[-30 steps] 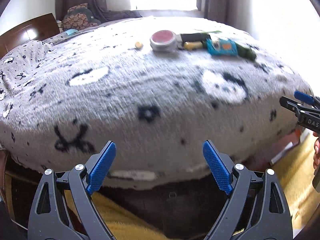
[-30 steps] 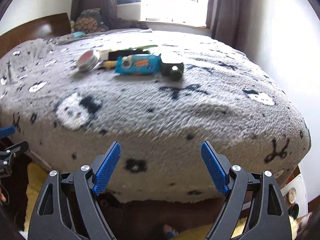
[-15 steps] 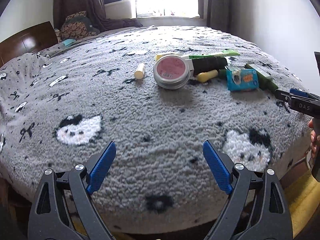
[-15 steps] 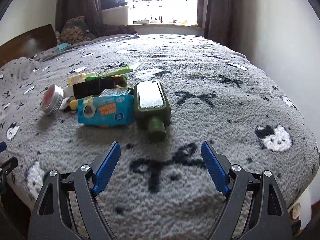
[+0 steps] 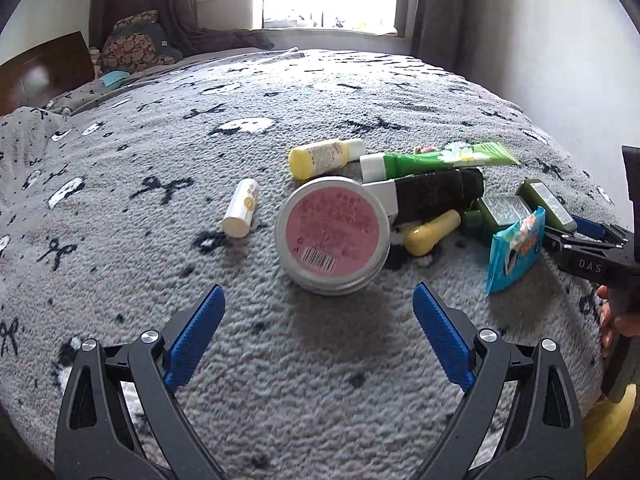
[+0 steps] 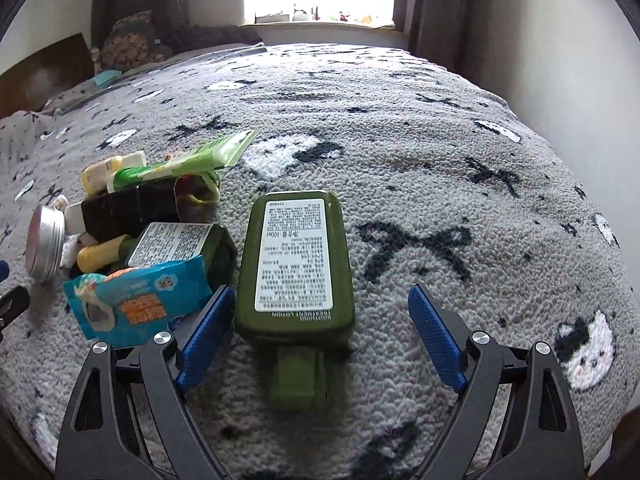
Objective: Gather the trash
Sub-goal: 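Grasp the pink-lidded tin with the left gripper while the right grasps the green lotion bottle, then carry the tin and green bottle down past the bed edge to the bin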
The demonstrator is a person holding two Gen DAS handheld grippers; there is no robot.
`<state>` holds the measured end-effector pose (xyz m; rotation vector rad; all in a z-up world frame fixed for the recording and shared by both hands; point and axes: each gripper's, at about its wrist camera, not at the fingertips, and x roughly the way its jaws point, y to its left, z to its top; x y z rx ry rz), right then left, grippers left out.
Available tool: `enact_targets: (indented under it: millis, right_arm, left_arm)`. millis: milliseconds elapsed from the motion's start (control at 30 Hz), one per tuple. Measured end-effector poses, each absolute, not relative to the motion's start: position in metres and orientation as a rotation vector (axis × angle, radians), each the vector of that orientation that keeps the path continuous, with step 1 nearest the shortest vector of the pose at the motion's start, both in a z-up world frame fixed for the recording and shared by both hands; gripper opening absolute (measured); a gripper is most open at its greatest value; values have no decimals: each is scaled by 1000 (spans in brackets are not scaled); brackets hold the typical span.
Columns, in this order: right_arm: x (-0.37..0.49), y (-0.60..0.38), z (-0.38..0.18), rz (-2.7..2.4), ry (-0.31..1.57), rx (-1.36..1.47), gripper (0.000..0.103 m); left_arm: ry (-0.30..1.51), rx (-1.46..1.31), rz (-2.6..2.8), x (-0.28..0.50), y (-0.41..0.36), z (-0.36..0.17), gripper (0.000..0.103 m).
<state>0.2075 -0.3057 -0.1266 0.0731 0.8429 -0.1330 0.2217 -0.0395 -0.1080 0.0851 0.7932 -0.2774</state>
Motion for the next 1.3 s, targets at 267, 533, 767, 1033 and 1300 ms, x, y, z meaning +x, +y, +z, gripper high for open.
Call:
enact_targets:
  millis: [267,533,767,1033,1300]
  right_arm:
    - [225,-309,-130,-97,855,114,84]
    - [205,-312,-127,-92,849,84,50]
    - [151,-308,-117,-115,807,49,50]
    - [72,-273,-82,-78,687,-27,50]
    - [0,-238,-53,-22,560,-66,50]
  left_arm:
    - [839,100,-261,266,-57,-115,90]
    - [865,99,-261,257,-53,-121,67]
    - [820,124,-256,212,-41,-111,67]
    - [771,127,-249,140,-24,-102,67]
    - [706,143,-225,66,-9,-87,67]
